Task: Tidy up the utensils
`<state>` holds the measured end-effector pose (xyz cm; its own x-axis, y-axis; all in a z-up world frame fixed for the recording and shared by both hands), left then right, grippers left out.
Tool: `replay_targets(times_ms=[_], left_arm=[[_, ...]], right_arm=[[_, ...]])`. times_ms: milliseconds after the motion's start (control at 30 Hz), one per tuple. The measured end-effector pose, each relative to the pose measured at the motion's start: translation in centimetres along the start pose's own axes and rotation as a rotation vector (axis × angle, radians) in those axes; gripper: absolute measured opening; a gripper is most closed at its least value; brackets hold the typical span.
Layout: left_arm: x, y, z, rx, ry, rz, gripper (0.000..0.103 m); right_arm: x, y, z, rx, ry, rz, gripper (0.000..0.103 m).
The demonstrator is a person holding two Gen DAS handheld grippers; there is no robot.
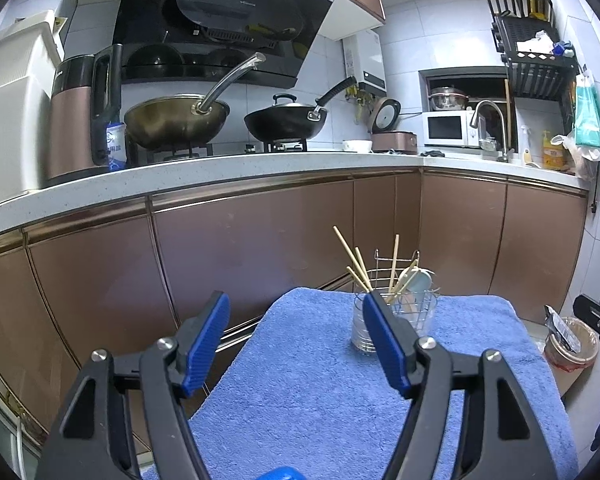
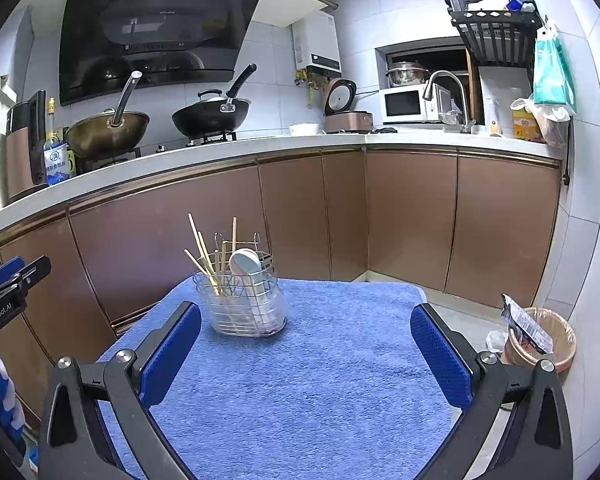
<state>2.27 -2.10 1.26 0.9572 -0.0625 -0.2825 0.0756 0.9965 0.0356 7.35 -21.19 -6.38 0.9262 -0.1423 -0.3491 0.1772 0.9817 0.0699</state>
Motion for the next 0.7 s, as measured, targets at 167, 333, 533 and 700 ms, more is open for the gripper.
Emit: replay_targets(times_ms=[167, 333, 533, 700], left_arm=[[0.04, -0.11, 0.08, 0.003, 0.001, 0.008, 0.073], [-0.02, -0.26, 0.19, 0.006, -0.005, 0.012, 0.074], [-0.14, 0.04, 0.24, -0.003, -0.014, 0.014, 0.074], [-0.05, 0.50, 0.35, -0.018, -0.009, 0.018, 0.074]], right_arm=[[0.01, -0.07, 0.03, -0.001, -0.001, -0.006, 0.103], [0.00, -0.07, -0.01, -0.005, 0.002, -0.014, 0.103], [-0.02, -0.07, 0.10, -0.012, 0.002, -0.023, 0.103], [-0.31, -0.15, 0.52, -0.024, -0.010, -0.040, 0.103]])
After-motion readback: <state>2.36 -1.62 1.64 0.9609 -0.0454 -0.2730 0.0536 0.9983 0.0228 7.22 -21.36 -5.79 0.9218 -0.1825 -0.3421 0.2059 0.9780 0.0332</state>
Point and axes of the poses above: each gripper's, at about its wrist camera, not at the fingertips, and x roughly the way its jaws point, y to its left, z to its top, the point moved 3 cm from there along x, roughly the way its jaws point, and after that the axes turned 6 degrees about -z, right-handed, at the moved point
